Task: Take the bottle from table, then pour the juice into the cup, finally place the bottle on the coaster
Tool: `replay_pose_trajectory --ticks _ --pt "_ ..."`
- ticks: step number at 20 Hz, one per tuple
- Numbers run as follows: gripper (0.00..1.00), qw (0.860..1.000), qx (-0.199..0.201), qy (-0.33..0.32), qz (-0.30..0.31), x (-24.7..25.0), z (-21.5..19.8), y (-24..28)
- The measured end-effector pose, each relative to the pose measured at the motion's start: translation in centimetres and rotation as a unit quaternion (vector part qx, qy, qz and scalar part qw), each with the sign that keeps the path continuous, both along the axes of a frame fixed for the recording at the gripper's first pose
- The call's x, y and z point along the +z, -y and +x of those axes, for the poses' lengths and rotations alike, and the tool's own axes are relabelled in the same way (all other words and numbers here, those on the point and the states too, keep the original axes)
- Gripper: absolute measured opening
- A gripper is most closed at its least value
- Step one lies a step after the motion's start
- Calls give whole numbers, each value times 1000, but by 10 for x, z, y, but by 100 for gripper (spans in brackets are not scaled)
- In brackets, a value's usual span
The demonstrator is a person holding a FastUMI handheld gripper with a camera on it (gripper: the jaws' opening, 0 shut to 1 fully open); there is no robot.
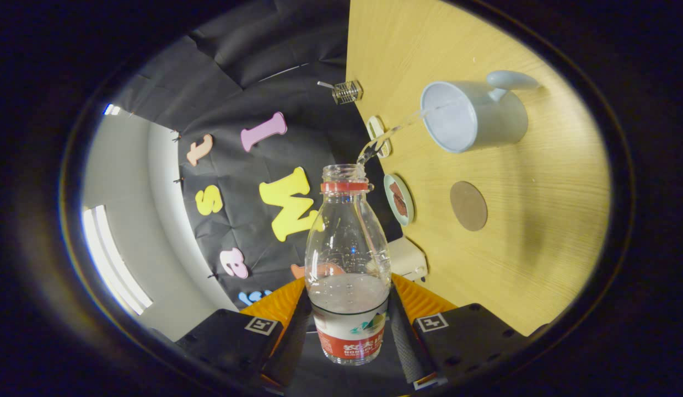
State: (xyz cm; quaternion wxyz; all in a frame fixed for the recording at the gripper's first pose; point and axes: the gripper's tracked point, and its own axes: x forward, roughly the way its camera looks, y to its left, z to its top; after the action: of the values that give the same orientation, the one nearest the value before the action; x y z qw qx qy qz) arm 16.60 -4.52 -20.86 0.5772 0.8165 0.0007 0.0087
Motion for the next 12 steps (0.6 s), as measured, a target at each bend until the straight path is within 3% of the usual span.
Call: replay_pose_trajectory --ticks 12 --pt "76 999 -6 12 42 12 -4 3"
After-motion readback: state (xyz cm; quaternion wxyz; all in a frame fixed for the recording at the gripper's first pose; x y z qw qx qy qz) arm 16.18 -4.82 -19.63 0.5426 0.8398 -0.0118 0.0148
